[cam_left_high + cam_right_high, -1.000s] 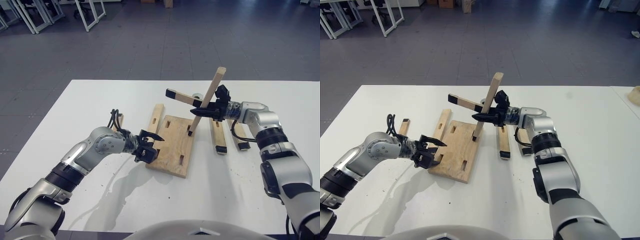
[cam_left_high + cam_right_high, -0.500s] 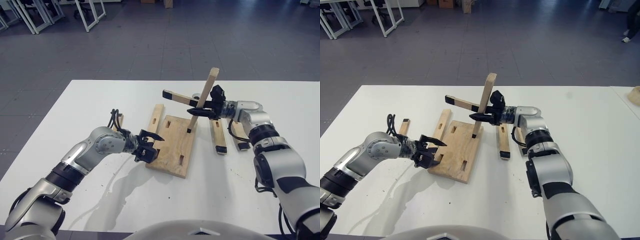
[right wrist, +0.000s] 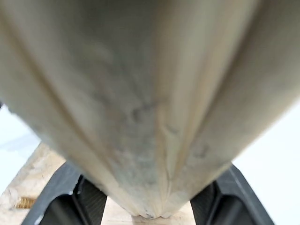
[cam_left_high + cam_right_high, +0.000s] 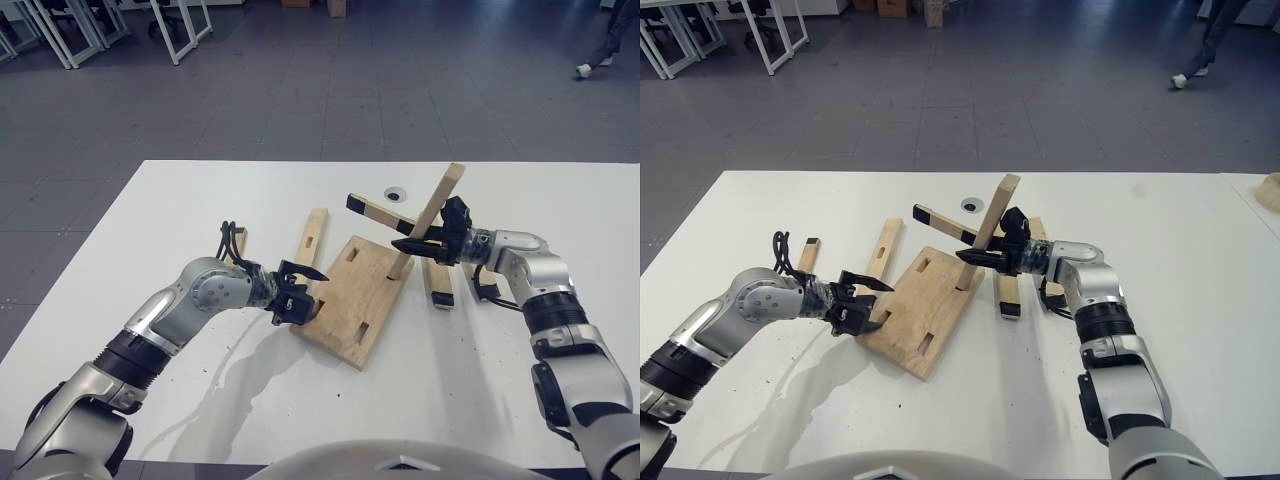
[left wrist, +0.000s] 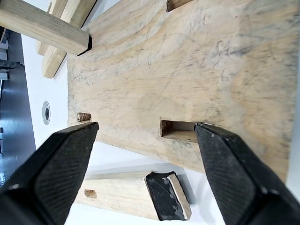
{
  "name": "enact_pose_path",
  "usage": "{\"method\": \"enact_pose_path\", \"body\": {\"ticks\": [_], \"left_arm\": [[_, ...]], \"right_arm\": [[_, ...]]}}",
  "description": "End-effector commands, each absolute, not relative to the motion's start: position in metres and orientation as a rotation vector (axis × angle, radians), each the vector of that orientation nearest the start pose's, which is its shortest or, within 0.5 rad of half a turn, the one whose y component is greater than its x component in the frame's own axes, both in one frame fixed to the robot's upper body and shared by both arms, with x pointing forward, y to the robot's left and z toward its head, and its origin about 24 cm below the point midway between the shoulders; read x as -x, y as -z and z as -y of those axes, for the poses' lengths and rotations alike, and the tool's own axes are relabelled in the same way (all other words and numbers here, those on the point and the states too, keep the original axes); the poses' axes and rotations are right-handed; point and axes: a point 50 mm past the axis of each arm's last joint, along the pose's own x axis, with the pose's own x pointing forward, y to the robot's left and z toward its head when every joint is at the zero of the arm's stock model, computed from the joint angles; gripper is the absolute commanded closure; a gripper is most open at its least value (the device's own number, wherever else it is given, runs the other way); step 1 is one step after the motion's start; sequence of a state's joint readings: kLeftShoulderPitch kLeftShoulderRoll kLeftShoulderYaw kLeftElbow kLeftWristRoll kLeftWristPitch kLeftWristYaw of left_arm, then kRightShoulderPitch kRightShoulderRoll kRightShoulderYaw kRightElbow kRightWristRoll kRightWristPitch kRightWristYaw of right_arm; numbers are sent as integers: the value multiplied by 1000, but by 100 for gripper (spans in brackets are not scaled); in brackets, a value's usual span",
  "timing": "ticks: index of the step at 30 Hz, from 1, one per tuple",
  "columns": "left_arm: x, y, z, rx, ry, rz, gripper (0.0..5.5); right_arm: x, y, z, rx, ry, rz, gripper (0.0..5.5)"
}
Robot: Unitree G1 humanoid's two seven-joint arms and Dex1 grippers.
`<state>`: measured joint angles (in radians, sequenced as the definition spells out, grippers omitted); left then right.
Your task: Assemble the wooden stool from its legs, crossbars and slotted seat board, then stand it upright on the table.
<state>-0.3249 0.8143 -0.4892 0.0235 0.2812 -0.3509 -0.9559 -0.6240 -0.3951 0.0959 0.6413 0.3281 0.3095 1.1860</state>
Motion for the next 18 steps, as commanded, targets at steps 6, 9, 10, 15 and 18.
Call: {"method": "enact_pose_path", "body": {"ticks": [6,9,10,15,18], "left_arm": [[-226,-31,-170,-1252,1487,-333,168],[-225,-29,-169,-1247,1484,-335,168],[-225,-29,-169,-1246,1483,-335,168],[-223,-27,-168,-1240,1476,-340,168],[-223,-27,-169,-1235,1463,-353,168]], "right_arm": [[-320,-46,164,-65,-1175,-485,346],[-324,-52,164,-27,-1176,-450,346],[-326,-54,165,-20,-1173,-442,308],[-332,-62,170,-8,-1160,-423,216],[-332,-68,174,-1,-1160,-404,154]]}}
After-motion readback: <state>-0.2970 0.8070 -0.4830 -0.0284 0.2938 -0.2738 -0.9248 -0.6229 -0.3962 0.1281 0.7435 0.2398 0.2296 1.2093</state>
